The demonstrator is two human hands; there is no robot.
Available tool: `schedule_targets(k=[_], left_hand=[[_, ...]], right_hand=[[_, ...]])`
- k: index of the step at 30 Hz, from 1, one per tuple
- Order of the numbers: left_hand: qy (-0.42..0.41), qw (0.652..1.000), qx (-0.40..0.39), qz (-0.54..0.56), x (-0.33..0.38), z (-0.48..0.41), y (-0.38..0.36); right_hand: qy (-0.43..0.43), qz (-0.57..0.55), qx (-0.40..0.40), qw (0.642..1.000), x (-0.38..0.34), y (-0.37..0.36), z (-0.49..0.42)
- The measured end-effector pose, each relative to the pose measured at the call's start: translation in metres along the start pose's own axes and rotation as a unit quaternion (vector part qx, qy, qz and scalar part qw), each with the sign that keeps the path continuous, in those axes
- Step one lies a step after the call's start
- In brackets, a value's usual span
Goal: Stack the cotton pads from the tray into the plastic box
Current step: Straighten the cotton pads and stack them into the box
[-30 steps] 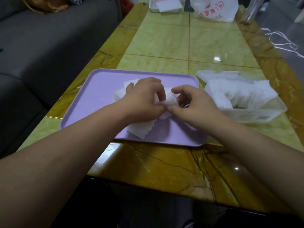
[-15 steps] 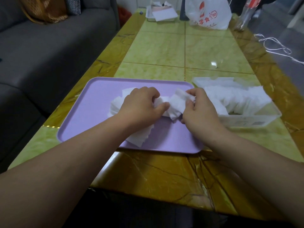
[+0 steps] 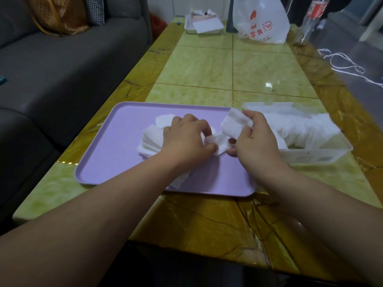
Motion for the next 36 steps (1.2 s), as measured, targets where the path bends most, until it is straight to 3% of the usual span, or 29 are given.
schedule_targets(k=[3, 8, 10, 15, 17, 21, 27, 32, 36], left_hand=[[0.011, 0.997, -0.02, 0.072, -0.001, -0.001, 0.001], [0.036, 0.966, 0.09, 0.238, -0.01, 0.002, 0.036], [0.043, 0.948, 0.096, 0.299, -0.013, 0.005, 0.046], [0.028, 0.9, -0.034, 0.433, -0.007, 0.013, 0.038], [0.006, 0.904, -0.067, 0.423, -0.003, 0.014, 0.031], [-0.007, 0.92, -0.058, 0.387, -0.004, 0.012, 0.023], [0.0, 0.92, -0.037, 0.39, -0.011, 0.008, 0.021], [-0.002, 0.922, -0.022, 0.386, -0.012, 0.007, 0.018], [0.001, 0.926, 0.003, 0.378, -0.011, 0.005, 0.019]], right_hand=[[-0.003, -0.008, -0.001, 1.0, -0.002, 0.003, 0.0], [0.001, -0.012, 0.002, 1.0, -0.002, 0.007, -0.002], [0.003, -0.015, -0.008, 1.0, -0.001, 0.006, -0.002], [-0.02, -0.077, -0.082, 0.993, 0.0, -0.005, -0.003], [-0.018, -0.102, -0.121, 0.987, -0.003, -0.007, -0.003], [-0.014, -0.101, -0.174, 0.979, -0.003, -0.009, -0.003], [-0.008, -0.067, -0.171, 0.983, -0.001, -0.012, -0.006], [0.088, 0.028, -0.156, 0.983, -0.014, -0.006, -0.003], [0.109, 0.058, -0.153, 0.98, -0.023, -0.003, 0.0]])
Point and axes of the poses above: each hand's wrist, its own z-axis away from the middle knuckle, its own y-axis out of the back of the hand, x = y × z, the point moved 6 cm from there along -z, towards the middle knuckle, and after that the axes turned 3 degrees about -y, right-handed, at the moved point
